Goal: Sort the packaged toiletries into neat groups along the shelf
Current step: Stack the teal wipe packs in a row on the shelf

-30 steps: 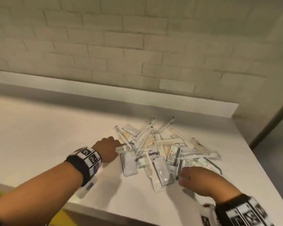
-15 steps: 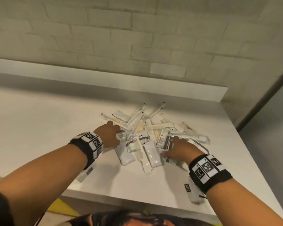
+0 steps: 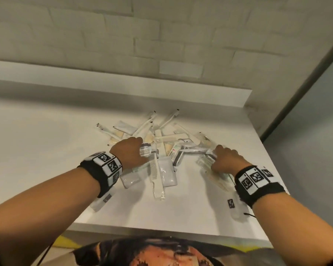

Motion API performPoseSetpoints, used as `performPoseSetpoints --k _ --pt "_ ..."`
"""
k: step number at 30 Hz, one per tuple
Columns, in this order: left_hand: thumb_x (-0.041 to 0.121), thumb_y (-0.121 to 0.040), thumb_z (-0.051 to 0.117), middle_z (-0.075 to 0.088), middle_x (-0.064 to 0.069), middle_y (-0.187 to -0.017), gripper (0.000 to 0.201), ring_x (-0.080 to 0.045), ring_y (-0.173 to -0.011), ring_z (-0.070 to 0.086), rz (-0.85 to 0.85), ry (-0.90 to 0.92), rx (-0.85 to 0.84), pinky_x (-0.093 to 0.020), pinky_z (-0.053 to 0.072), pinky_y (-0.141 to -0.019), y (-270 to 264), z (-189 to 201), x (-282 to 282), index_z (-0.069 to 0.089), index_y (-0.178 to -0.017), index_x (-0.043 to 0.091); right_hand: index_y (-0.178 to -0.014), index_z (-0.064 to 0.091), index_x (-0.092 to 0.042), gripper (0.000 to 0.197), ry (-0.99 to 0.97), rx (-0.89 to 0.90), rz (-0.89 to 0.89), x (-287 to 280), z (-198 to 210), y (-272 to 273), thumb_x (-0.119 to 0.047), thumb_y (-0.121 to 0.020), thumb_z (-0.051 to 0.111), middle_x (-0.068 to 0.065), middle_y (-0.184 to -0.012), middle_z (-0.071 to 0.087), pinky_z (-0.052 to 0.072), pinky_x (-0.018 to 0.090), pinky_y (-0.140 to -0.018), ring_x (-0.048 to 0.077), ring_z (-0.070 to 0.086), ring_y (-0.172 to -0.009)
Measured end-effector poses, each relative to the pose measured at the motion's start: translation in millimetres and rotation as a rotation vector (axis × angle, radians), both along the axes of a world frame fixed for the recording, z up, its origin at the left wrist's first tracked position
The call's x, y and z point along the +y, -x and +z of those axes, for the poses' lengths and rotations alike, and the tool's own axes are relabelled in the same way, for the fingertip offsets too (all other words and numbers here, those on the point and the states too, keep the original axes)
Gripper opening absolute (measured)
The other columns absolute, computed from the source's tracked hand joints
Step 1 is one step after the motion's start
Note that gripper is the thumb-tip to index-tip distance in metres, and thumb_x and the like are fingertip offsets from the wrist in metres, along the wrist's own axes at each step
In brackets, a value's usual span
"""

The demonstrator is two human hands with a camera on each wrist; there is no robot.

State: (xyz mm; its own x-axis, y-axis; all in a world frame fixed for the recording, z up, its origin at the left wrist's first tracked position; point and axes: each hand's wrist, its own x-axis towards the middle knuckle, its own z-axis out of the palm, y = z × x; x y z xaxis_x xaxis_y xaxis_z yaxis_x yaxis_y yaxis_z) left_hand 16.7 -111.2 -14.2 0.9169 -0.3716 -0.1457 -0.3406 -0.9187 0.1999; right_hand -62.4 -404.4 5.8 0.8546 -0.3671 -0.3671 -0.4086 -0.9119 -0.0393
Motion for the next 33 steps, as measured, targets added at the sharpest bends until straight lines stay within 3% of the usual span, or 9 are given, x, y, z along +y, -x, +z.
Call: performPoseSetpoints --k 5,10,14,18,21,24,27,30,33 --pt "0.069 -0.065 0.066 0.056 -0.001 -0.110 0.070 -0.022 -0.102 0.055 -0.063 -0.110 -0.027 -0.033 0.047 -0.082 0.1 -4.2 -16.5 0.049 -0.113 0.021 -0.126 0.048 -0.015 0.058 0.118 -0.038 0.073 -7.3 0.2 -7.0 -0.040 -0.076 0.062 0.009 -0.121 0.055 0.044 0.039 -0.091 0.029 0.051 -0.113" --pt "0.045 -0.074 0.068 0.056 -0.004 -0.115 0.055 -0.023 -0.104 0.055 -0.098 -0.139 -0.048 -0.031 0.043 -0.078 1.0 -5.4 -17.0 0.046 -0.118 0.018 -0.124 0.041 -0.012 0.061 0.100 -0.277 0.006 -9.8 33.5 -19.8 -0.030 -0.073 0.070 0.010 -0.116 0.052 0.049 0.040 -0.082 0.032 0.057 -0.103" --pt "0.037 -0.078 0.064 0.056 -0.003 -0.112 0.045 -0.024 -0.097 0.059 -0.068 -0.027 -0.093 -0.030 0.043 -0.074 2.3 2.3 -19.3 0.047 -0.115 0.017 -0.120 0.042 -0.019 0.055 -0.269 -0.448 0.121 20.3 50.4 -34.3 -0.024 -0.073 0.071 0.003 -0.097 0.059 0.047 0.032 -0.065 0.023 0.060 -0.082" --pt "0.036 -0.079 0.068 0.055 -0.006 -0.114 0.046 -0.024 -0.093 0.059 -0.003 0.176 -0.048 -0.028 0.042 -0.071 -0.3 18.1 -13.1 0.048 -0.115 0.014 -0.109 0.051 -0.028 0.042 -0.614 -0.284 0.425 62.1 35.5 -49.4 -0.018 -0.077 0.074 -0.008 -0.092 0.063 0.045 0.022 -0.062 0.012 0.063 -0.079" --pt "0.033 -0.081 0.068 0.053 -0.009 -0.116 0.046 -0.022 -0.089 0.056 0.040 0.230 -0.041 -0.027 0.040 -0.071 -0.8 29.6 5.5 0.047 -0.117 0.013 -0.104 0.051 -0.024 0.036 -0.336 -0.151 0.520 65.5 17.0 -66.6 -0.032 -0.078 0.074 -0.005 -0.094 0.061 0.041 0.026 -0.061 0.017 0.058 -0.083" --pt "0.034 -0.083 0.068 0.052 -0.010 -0.120 0.049 -0.025 -0.095 0.057 0.114 0.209 -0.031 -0.028 0.039 -0.073 -4.4 32.8 36.9 0.045 -0.120 0.012 -0.111 0.050 -0.022 0.047 -0.087 -0.200 0.493 48.5 14.7 -78.2 -0.048 -0.078 0.070 -0.002 -0.100 0.061 0.042 0.029 -0.067 0.019 0.055 -0.083" --pt "0.037 -0.082 0.069 0.052 -0.010 -0.123 0.052 -0.027 -0.097 0.056 0.176 0.133 -0.002 -0.029 0.039 -0.074 -9.9 29.2 72.1 0.045 -0.121 0.012 -0.113 0.049 -0.026 0.048 -0.037 -0.251 0.595 47.2 22.2 -79.4 -0.043 -0.074 0.073 -0.002 -0.105 0.062 0.042 0.030 -0.068 0.019 0.054 -0.086" --pt "0.042 -0.081 0.069 0.052 -0.007 -0.129 0.059 -0.027 -0.104 0.058 0.192 0.037 0.051 -0.030 0.044 -0.082 -16.3 22.1 102.8 0.043 -0.127 0.015 -0.110 0.050 -0.033 0.050 0.023 -0.087 0.802 64.9 16.9 -71.2 -0.049 -0.071 0.076 -0.013 -0.098 0.057 0.042 0.029 -0.070 0.015 0.054 -0.087" --pt "0.042 -0.079 0.070 0.055 -0.006 -0.124 0.057 -0.025 -0.098 0.059 0.185 -0.053 0.085 -0.030 0.044 -0.080 -22.3 13.8 124.7 0.043 -0.122 0.017 -0.112 0.051 -0.035 0.046 0.093 -0.062 0.865 76.3 5.2 -68.0 -0.041 -0.073 0.073 -0.010 -0.108 0.057 0.036 0.027 -0.078 0.019 0.054 -0.100"
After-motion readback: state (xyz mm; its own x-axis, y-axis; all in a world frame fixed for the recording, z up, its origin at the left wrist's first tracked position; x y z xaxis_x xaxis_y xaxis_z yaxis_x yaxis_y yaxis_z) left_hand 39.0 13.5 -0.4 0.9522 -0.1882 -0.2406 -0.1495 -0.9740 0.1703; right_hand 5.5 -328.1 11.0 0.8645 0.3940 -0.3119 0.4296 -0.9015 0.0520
